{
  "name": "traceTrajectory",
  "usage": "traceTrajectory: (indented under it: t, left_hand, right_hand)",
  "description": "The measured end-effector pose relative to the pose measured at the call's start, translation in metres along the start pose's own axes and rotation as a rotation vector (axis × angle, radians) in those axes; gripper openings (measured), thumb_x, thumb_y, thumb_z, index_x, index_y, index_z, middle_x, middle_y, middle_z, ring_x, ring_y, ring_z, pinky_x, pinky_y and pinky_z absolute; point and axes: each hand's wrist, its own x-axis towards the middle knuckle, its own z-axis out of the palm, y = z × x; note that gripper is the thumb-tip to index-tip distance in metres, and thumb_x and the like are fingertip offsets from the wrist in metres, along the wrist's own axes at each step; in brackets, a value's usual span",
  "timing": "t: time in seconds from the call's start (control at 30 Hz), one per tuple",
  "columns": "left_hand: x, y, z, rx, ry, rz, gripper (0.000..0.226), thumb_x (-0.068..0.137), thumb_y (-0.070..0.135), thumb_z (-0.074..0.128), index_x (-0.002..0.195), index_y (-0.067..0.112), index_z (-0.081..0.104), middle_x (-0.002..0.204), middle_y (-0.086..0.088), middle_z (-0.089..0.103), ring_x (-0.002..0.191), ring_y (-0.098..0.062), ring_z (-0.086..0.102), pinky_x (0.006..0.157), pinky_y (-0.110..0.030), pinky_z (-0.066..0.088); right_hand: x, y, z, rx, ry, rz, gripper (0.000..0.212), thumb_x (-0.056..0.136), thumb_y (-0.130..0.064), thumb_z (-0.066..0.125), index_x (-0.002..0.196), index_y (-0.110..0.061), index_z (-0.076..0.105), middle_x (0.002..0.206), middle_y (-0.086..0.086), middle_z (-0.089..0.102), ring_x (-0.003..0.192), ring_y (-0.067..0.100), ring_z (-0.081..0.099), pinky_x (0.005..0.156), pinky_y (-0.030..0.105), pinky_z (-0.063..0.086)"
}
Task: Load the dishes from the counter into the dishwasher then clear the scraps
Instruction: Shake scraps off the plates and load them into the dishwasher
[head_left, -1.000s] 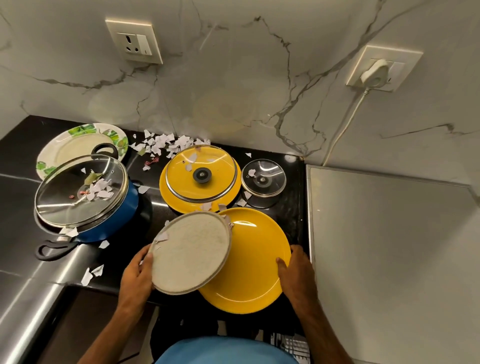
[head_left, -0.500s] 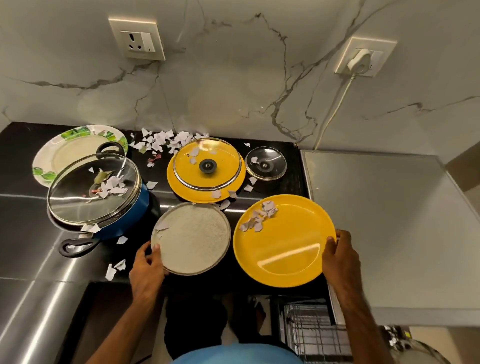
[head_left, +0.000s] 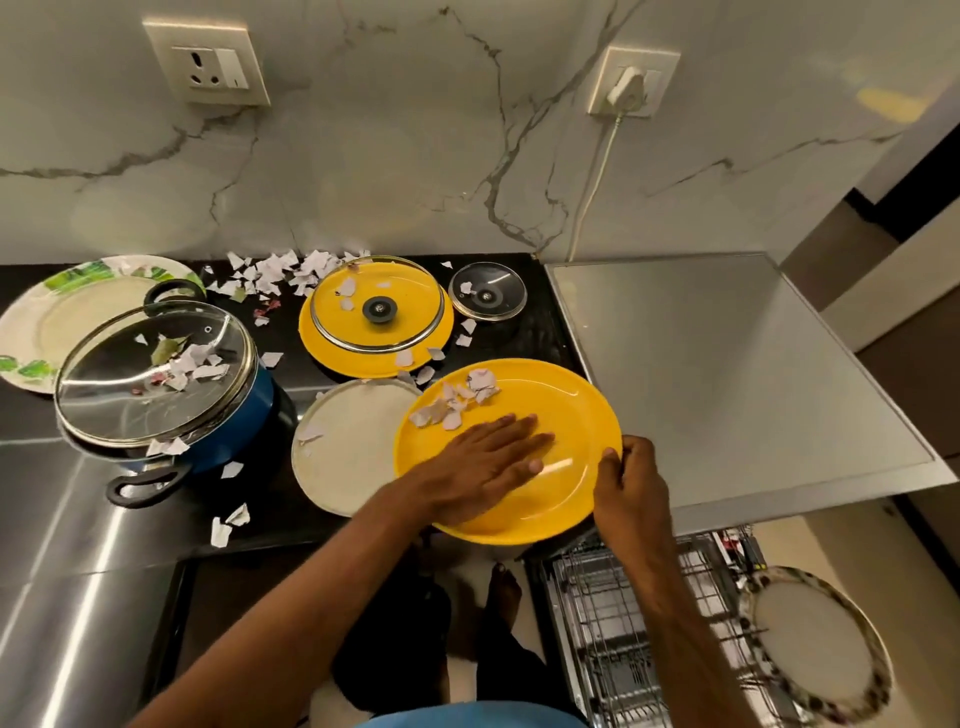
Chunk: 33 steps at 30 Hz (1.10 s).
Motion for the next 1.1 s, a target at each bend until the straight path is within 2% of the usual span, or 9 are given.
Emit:
traceTrajectory:
  t: [0.17, 0.3, 0.43, 0.5, 0.57, 0.63, 0.7, 0.83, 1.1]
  left_hand:
    - [0.013, -0.043, 0.001, 0.159, -0.063, -0.100, 0.063, 0.097, 0.073, 0.011, 0.154, 0.055, -0.008, 0.167, 0.014, -0.018, 0.153, -0.013, -0.018, 0.122, -0.045, -0.012]
    - [0.014, -0.070, -0.020, 0.273, -0.073, -0.229, 0.077, 0.095, 0.074, 0.013, 0.159, 0.038, -0.009, 0.165, 0.003, -0.025, 0.153, -0.024, -0.022, 0.120, -0.045, -0.015]
    - [0.014, -0.100, -0.045, 0.225, 0.157, -0.531, 0.080, 0.097, 0.072, 0.019, 0.161, 0.030, -0.004, 0.169, -0.008, -0.012, 0.155, -0.031, -0.010, 0.124, -0.051, 0.000]
    - [0.018, -0.106, -0.051, 0.083, 0.268, -0.586, 0.088, 0.094, 0.075, 0.021, 0.163, 0.022, 0.007, 0.169, -0.014, 0.007, 0.155, -0.034, 0.009, 0.125, -0.052, 0.014]
    - [0.022, -0.091, -0.052, -0.075, 0.294, -0.534, 0.088, 0.093, 0.076, 0.031, 0.158, 0.017, 0.028, 0.157, -0.015, 0.040, 0.141, -0.033, 0.043, 0.115, -0.049, 0.036]
    - [0.027, -0.070, -0.045, -0.141, 0.234, -0.486, 0.067, 0.098, 0.061, 0.046, 0.147, 0.014, 0.047, 0.136, -0.014, 0.061, 0.118, -0.030, 0.060, 0.097, -0.041, 0.049]
    - [0.035, -0.057, -0.034, -0.146, 0.207, -0.472, 0.056, 0.098, 0.051, 0.056, 0.140, 0.014, 0.055, 0.127, -0.012, 0.066, 0.111, -0.028, 0.063, 0.091, -0.039, 0.050]
    - [0.056, -0.032, -0.017, -0.245, 0.317, -0.465, 0.044, 0.099, 0.036, 0.062, 0.137, 0.014, 0.058, 0.133, -0.011, 0.064, 0.118, -0.029, 0.061, 0.093, -0.039, 0.047]
    - [0.117, 0.056, 0.025, -0.229, 0.289, -0.245, 0.033, 0.099, 0.036, 0.061, 0.128, 0.022, 0.065, 0.114, 0.004, 0.071, 0.097, -0.012, 0.063, 0.083, -0.030, 0.047]
  right_hand:
    - [-0.018, 0.005, 0.000, 0.051, -0.009, 0.042, 0.016, 0.110, -0.026, 0.045, 0.117, -0.012, 0.048, 0.094, 0.006, 0.061, 0.076, 0.015, 0.060, 0.056, 0.027, 0.041]
    - [-0.032, 0.010, -0.004, 0.057, -0.038, 0.093, 0.017, 0.111, -0.028, 0.044, 0.118, -0.013, 0.049, 0.089, 0.001, 0.060, 0.073, 0.013, 0.059, 0.055, 0.025, 0.038]
    - [-0.035, 0.013, -0.012, 0.058, -0.016, 0.137, 0.018, 0.111, -0.026, 0.044, 0.121, -0.012, 0.049, 0.090, -0.001, 0.061, 0.075, 0.011, 0.060, 0.054, 0.022, 0.040]
    - [-0.034, 0.017, -0.017, 0.063, 0.009, 0.143, 0.017, 0.111, -0.025, 0.044, 0.121, -0.013, 0.048, 0.090, -0.004, 0.060, 0.075, 0.009, 0.059, 0.054, 0.021, 0.039]
    - [-0.032, 0.020, -0.021, 0.078, 0.040, 0.145, 0.017, 0.111, -0.025, 0.044, 0.121, -0.012, 0.048, 0.090, -0.007, 0.059, 0.076, 0.009, 0.059, 0.056, 0.022, 0.041]
    - [-0.028, 0.023, -0.024, 0.090, 0.061, 0.143, 0.017, 0.111, -0.025, 0.044, 0.122, -0.013, 0.048, 0.091, -0.009, 0.058, 0.078, 0.008, 0.059, 0.058, 0.023, 0.042]
    - [-0.026, 0.028, -0.028, 0.123, 0.077, 0.152, 0.017, 0.111, -0.026, 0.044, 0.124, -0.016, 0.047, 0.096, -0.009, 0.059, 0.082, 0.007, 0.060, 0.061, 0.022, 0.044]
    - [-0.022, 0.050, -0.052, 0.188, 0.137, 0.217, 0.014, 0.111, -0.026, 0.045, 0.124, -0.021, 0.050, 0.100, -0.008, 0.059, 0.087, 0.006, 0.059, 0.064, 0.023, 0.043]
    - [-0.023, 0.137, -0.127, 0.245, 0.263, 0.395, 0.011, 0.104, -0.017, 0.056, 0.115, -0.015, 0.058, 0.093, 0.005, 0.064, 0.075, 0.020, 0.059, 0.061, 0.031, 0.042]
